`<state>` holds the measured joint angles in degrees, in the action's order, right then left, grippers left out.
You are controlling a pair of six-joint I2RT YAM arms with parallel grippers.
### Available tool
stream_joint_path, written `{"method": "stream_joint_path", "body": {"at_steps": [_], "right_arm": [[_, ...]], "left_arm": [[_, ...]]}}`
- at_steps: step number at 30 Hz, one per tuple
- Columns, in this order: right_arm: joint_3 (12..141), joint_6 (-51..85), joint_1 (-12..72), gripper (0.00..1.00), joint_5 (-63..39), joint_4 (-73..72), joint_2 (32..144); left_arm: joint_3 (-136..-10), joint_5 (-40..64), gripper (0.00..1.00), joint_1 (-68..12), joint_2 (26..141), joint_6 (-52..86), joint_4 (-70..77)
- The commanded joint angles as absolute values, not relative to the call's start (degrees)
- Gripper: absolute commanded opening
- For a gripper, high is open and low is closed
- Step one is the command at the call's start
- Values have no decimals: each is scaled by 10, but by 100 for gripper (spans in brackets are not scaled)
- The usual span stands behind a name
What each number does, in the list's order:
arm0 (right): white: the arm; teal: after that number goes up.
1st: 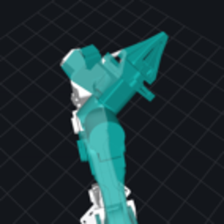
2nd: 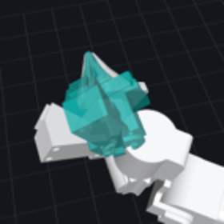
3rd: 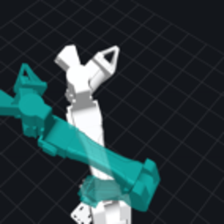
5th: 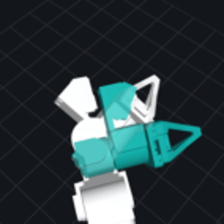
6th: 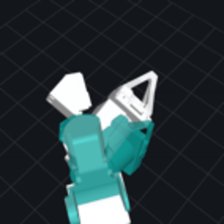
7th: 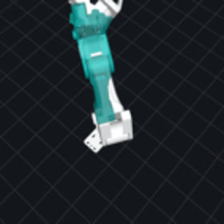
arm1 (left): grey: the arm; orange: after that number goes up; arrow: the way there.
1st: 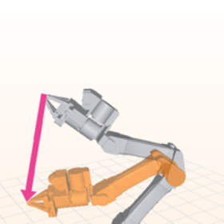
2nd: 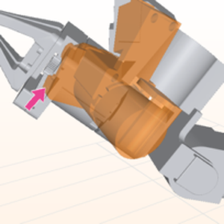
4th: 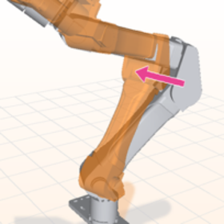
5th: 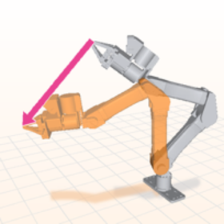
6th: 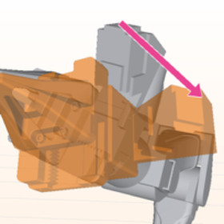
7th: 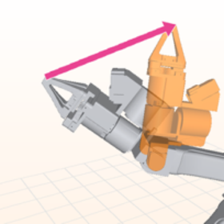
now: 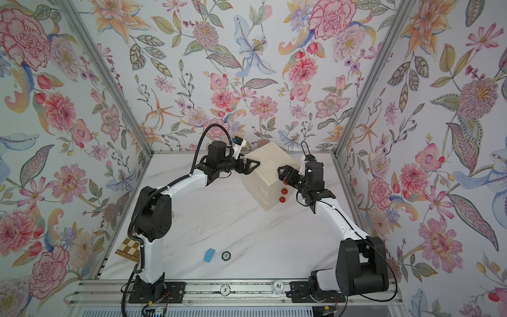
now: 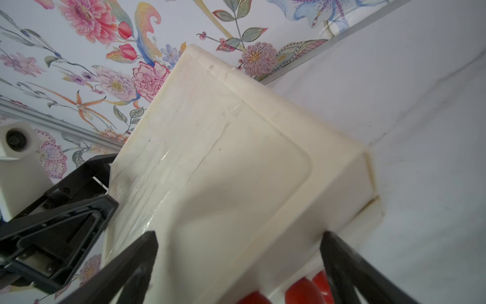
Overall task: Take the mice out of the drawer
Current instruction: Move the storage box to the center of the board.
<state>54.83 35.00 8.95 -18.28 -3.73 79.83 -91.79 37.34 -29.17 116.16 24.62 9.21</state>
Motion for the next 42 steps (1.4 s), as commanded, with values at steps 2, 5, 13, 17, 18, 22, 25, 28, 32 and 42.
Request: {"method": "stream_joint_path", "body": {"at_steps": [2,5,13,17,18,22,25,28,32,42], "right_arm": [[600,288,128,99,-271,-69,819],[632,262,161,99,-300,-60,847],[671,274,258,99,-310,-113,926],[666,297,287,99,-301,-149,938],[661,305,294,99,-298,-157,937],[649,326,325,99,-294,-177,931],[640,334,353,99,-269,-182,923],[625,344,375,99,-215,-200,915],[625,367,386,99,-209,-204,923],[662,374,404,99,-224,-215,970]], "left_arm": [[-786,419,100,-299,1055,321,180],[-695,402,100,-299,978,355,227],[-530,273,100,-298,804,396,176],[-470,198,100,-297,735,417,143],[-461,178,100,-296,718,418,128],[-441,116,100,-276,664,417,75],[-431,101,100,-245,631,410,52],[-433,95,100,-216,615,398,23],[-446,69,100,-204,600,370,-23],[-439,91,100,-179,625,361,-16]]}}
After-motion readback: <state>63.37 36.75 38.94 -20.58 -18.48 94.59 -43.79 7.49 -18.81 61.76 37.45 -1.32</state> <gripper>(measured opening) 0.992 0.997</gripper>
